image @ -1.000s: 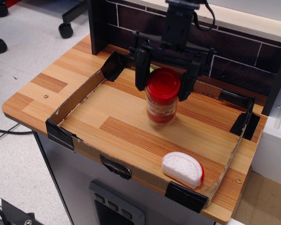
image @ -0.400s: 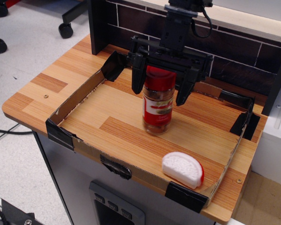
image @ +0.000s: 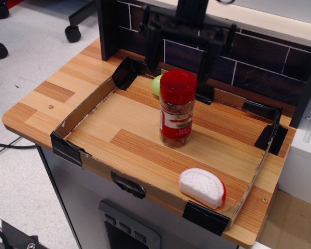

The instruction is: Upright basil bottle

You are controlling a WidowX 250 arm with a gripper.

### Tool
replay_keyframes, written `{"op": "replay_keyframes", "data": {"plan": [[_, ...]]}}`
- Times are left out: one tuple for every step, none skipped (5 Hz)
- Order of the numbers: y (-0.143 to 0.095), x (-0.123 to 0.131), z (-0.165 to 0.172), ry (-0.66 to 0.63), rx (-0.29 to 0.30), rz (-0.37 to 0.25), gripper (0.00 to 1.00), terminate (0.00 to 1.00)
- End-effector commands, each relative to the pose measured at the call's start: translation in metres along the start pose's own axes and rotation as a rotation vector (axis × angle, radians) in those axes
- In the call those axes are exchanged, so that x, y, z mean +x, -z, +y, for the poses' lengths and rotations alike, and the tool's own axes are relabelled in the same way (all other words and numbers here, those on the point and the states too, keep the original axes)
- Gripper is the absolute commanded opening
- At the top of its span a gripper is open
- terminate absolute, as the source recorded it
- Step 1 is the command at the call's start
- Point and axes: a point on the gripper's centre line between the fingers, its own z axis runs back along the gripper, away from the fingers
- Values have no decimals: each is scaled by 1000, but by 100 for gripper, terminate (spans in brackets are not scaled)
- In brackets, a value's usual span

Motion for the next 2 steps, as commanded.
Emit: {"op": "replay_keyframes", "data": {"plan": [[-48,-9,11,10,-71,-168,100,0],[-48,-9,11,10,-71,-168,100,100]]}}
